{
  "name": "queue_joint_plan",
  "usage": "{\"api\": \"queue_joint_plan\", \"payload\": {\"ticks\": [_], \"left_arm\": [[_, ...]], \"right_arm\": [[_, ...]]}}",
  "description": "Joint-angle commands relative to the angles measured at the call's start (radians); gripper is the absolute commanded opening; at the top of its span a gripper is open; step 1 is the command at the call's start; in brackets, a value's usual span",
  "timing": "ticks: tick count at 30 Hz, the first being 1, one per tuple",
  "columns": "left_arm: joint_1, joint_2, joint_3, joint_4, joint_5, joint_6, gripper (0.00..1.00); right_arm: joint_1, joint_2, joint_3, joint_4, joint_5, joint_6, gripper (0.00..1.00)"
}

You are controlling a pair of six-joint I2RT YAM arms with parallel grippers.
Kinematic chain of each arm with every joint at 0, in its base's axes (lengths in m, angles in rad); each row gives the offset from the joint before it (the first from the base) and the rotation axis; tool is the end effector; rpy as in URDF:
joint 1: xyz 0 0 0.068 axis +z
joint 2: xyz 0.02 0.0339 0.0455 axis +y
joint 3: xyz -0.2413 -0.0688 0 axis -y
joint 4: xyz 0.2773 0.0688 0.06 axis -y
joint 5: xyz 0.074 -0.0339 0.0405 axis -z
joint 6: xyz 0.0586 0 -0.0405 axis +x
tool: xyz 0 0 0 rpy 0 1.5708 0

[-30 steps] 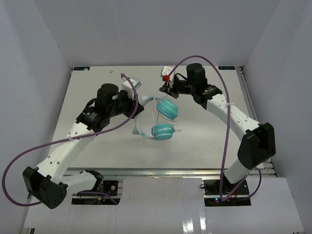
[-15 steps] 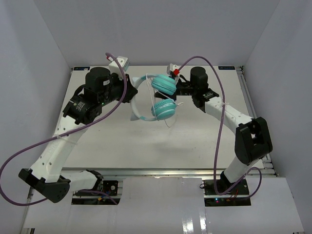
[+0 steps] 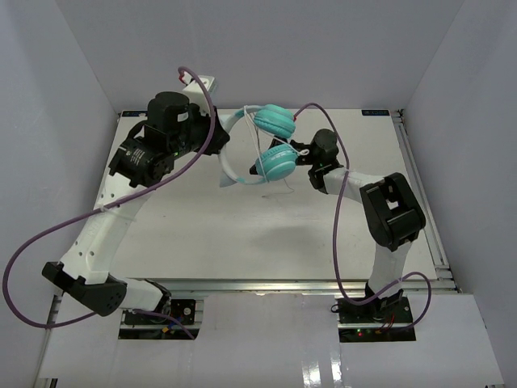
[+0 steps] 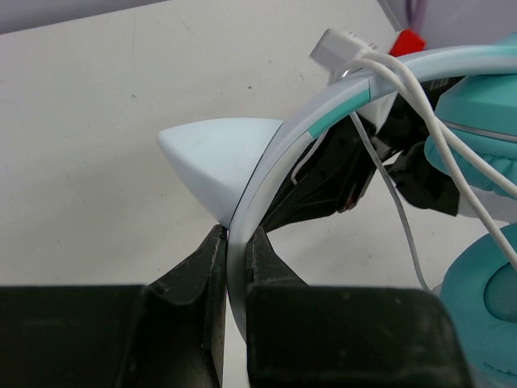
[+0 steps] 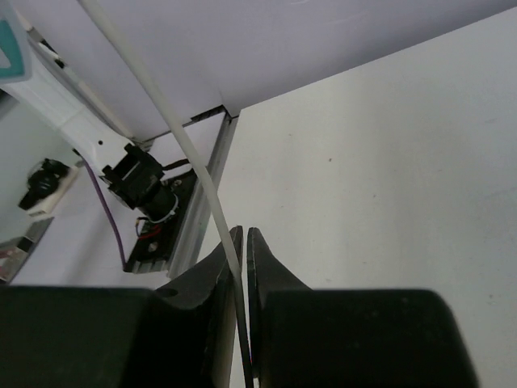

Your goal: Wrap the headphones

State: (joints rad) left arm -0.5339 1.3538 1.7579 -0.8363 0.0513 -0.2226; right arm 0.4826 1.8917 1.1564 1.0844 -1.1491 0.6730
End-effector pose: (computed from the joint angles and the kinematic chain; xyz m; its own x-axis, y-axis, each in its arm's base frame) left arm 0.2737 -0.1653 0.4578 -0.4727 0.0233 -0.8809 0.4552 0.8624 -0.2214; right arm 0.3597 0.2488 0.2345 -0.3549 0.1021 -0.9293 -0.9312 -0.1266 0.3417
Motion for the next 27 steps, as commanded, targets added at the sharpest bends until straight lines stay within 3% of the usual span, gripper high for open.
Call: {"api": "queue_joint_plan", "payload": {"ticks": [1,13,21,27], "left_arm": [[-0.005,-0.008,0.127,0.037,0.004,-0.052,0.0],[-0.005,0.101,0.363,-0.016,-0.122,0.0,0.0],[-0.003,0.181,0.484,-0.001,-0.195,0.03,0.0],[0.014,0.203,0.504,0.017,-0.289,0.062,0.0]], "right_arm": [[0.021,0.039,0.027,0.378,-0.024,0.293,0.13],[0.096,0.016,-0.148,0.562,-0.023,0.394,0.19],[0.193,-0.048,-0.234,0.499,-0.026,0.304,0.21],[0.194,-0.123,-0.303,0.461,-0.026,0.273,0.1]]}}
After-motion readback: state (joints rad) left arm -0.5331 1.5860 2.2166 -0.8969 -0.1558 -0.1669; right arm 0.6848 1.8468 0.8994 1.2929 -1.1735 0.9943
